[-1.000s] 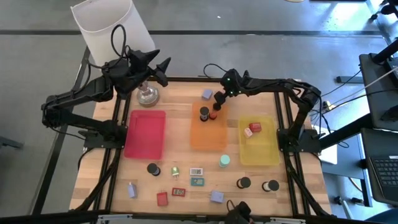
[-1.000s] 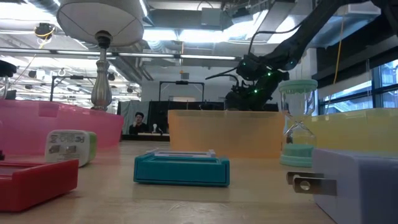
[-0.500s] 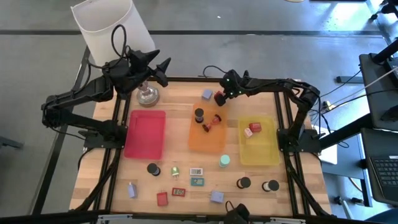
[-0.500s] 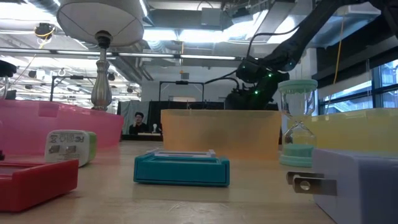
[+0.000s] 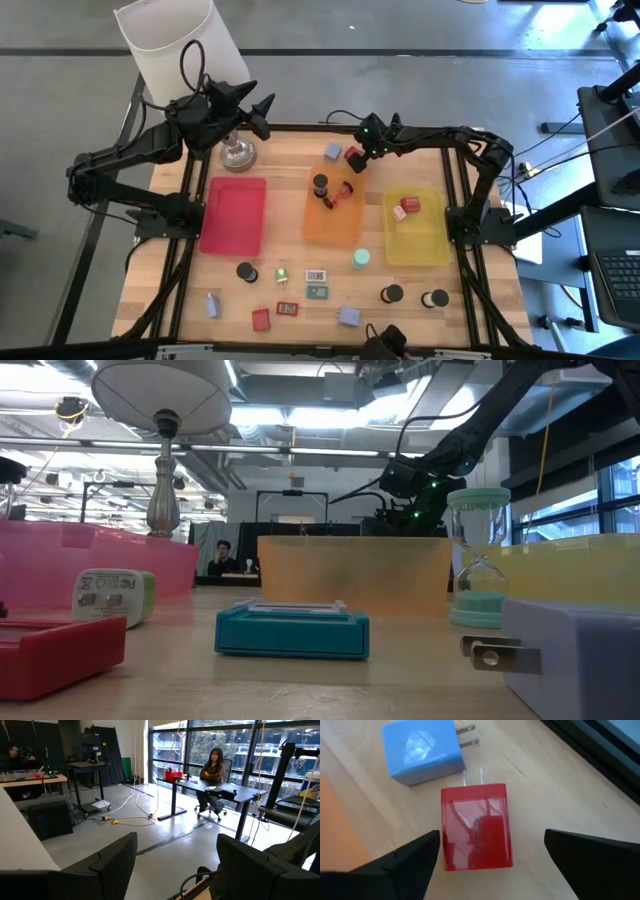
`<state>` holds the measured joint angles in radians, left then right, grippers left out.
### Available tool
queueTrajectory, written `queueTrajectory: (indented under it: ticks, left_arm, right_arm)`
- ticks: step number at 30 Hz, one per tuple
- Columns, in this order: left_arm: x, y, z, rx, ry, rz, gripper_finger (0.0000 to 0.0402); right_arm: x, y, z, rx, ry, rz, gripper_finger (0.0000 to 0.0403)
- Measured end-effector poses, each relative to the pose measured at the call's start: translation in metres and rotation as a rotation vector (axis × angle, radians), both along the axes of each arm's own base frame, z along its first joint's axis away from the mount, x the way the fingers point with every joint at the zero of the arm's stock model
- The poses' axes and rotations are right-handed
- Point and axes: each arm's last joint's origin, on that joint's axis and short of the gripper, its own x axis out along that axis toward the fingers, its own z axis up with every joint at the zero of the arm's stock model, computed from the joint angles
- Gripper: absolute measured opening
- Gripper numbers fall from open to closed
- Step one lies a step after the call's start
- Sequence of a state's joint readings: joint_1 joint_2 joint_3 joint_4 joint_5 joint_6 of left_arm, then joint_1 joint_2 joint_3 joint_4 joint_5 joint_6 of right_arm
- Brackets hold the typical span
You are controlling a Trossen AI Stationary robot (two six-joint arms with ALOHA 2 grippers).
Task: Pick & Place Office items
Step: Put the top red charger adapter into the yellow bin
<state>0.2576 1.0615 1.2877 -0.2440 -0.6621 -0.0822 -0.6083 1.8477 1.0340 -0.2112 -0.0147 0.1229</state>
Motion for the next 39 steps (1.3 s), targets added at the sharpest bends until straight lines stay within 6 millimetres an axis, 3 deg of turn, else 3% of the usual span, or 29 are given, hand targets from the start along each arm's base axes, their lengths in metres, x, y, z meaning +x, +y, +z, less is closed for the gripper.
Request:
queueTrajectory:
  ticks: [11, 18, 26, 30, 39]
  left_arm:
    - [0.000, 0.000, 0.000, 0.016, 0.021, 0.000, 0.0269]
    - [0.000, 0.000, 0.000, 0.026, 0.036, -0.001, 0.0269]
    - [0.000, 0.000, -0.004, 0.017, 0.074, -0.002, 0.0269]
    - [0.000, 0.000, -0.004, 0.015, 0.079, -0.002, 0.0269]
    - [0.000, 0.000, -0.004, 0.045, 0.119, -0.003, 0.0269]
  right_arm:
    - [-0.003, 0.002, -0.002, 0.045, 0.024, -0.010, 0.0202]
    - [-0.006, 0.002, 0.016, 0.070, -0.056, -0.047, 0.0202]
    - [-0.024, 0.009, 0.071, 0.021, -0.173, -0.095, 0.0202]
    - [-0.044, 0.034, 0.096, 0.081, -0.111, -0.103, 0.0202]
    - [-0.095, 0.120, 0.136, 0.277, 0.093, -0.093, 0.0210]
